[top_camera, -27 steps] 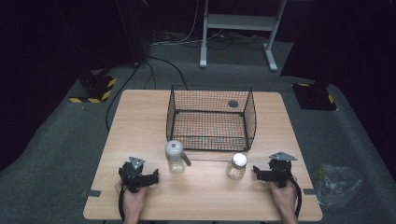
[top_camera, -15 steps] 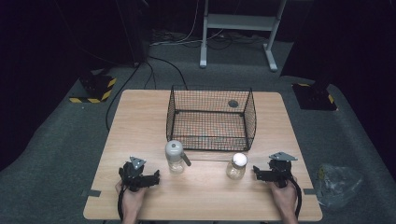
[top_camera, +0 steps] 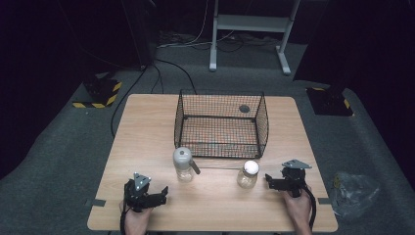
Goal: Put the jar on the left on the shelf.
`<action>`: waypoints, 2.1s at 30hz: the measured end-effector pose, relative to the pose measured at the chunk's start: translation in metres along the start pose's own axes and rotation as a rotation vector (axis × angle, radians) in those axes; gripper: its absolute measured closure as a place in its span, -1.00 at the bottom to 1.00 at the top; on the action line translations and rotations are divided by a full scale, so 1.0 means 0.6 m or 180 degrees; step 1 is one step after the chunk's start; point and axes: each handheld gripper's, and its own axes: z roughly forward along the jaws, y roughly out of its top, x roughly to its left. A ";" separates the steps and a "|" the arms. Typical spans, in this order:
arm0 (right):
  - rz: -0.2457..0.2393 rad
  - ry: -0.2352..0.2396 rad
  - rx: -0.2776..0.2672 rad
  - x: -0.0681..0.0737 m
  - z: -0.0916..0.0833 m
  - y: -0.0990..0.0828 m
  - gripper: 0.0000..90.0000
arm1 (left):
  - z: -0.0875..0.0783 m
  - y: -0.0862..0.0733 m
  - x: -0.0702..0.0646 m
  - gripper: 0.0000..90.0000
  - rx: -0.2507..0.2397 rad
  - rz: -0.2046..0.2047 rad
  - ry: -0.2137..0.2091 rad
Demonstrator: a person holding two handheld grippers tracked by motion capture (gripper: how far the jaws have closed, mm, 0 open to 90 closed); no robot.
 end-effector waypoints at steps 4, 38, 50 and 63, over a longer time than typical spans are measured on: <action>-0.0006 -0.0002 -0.0003 0.000 0.000 0.000 -0.91 | -0.004 0.001 -0.016 -0.92 -0.0036 0.0036 -0.0084; -0.0004 -0.0005 -0.0002 0.000 0.000 0.000 -0.91 | 0.026 0.080 -0.075 -0.79 -0.0305 0.0208 -0.0489; -0.0004 -0.0005 -0.0002 0.000 0.000 0.000 -0.91 | 0.039 0.102 -0.078 -0.67 -0.0381 0.0246 -0.0464; -0.0004 -0.0005 -0.0002 0.000 0.000 0.000 -0.91 | 0.040 0.121 -0.082 -0.49 -0.0484 0.0301 -0.0474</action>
